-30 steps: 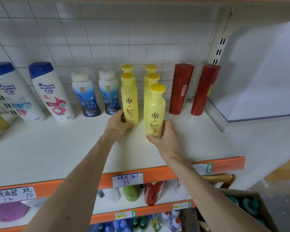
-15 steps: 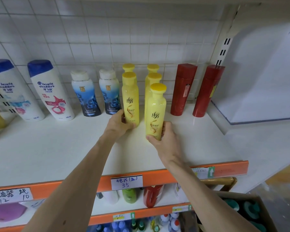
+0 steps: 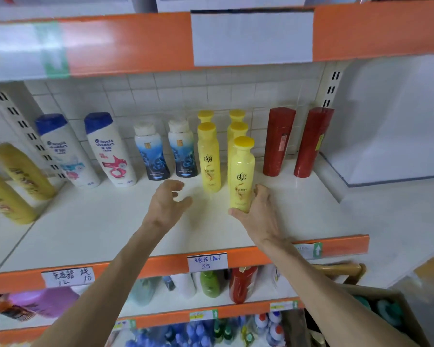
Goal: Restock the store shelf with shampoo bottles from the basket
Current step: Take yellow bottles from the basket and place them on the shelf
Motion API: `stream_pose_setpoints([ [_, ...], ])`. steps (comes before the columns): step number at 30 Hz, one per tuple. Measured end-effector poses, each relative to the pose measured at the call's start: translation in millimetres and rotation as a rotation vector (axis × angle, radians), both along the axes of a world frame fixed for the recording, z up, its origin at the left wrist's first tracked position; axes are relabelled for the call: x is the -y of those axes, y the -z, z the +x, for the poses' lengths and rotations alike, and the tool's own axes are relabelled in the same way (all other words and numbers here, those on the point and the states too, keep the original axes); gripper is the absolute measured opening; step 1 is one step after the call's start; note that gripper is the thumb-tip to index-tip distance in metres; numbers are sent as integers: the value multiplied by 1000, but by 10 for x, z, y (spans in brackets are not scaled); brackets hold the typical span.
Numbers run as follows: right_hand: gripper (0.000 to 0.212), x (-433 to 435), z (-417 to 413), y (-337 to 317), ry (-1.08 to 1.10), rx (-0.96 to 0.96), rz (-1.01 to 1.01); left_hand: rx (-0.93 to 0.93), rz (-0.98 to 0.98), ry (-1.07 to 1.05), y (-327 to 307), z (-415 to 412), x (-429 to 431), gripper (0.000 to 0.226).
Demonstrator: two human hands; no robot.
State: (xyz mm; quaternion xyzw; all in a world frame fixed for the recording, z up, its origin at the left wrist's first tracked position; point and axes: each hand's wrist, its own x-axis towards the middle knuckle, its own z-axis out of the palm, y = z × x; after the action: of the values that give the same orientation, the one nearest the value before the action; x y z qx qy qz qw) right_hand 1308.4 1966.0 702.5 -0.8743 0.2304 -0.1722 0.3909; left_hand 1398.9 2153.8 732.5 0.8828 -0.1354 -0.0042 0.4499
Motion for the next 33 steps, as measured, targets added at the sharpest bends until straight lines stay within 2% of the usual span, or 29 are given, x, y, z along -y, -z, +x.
stream_pose_setpoints([
  [2, 79, -67, -176, -87, 32, 15, -30, 56, 59, 33, -80, -132, -176, 34],
  [5, 59, -234, -522, -132, 81, 136, -116, 92, 115, 77, -118, -378, -380, 25],
  [8, 40, -430, -863, -59, 144, 269, -250, 150, 67, 79, -94, -699, -545, 15],
  [10, 34, -573, -1086, 56, 145, 279, -343, 225, 3, 101, -70, -943, -639, 17],
  [12, 26, -727, -1342, 250, 102, 194, -450, 253, -31, 192, 2, -1214, -747, 19],
  [14, 26, -880, -1623, 438, 25, 53, -509, 224, 28, 289, 149, -1482, -868, 19],
  [17, 34, -1109, -2038, 645, -100, -215, -562, 78, 242, 350, 529, -1788, -1099, 22],
  [21, 38, -1308, -2381, 686, -224, -459, -602, -116, 593, 341, 890, -2006, -1408, 34],
  [24, 32, -1339, -2484, 707, -395, -620, -487, -178, 720, 323, 973, -2149, -1513, 33],
  [28, 28, -1432, -2527, 850, -438, -692, -358, -206, 742, 337, 1249, -2309, -1435, 33],
  [33, 28, -1463, -2646, 1449, -428, -699, -292, -325, 718, 372, 2008, -2567, -1325, 35],
])
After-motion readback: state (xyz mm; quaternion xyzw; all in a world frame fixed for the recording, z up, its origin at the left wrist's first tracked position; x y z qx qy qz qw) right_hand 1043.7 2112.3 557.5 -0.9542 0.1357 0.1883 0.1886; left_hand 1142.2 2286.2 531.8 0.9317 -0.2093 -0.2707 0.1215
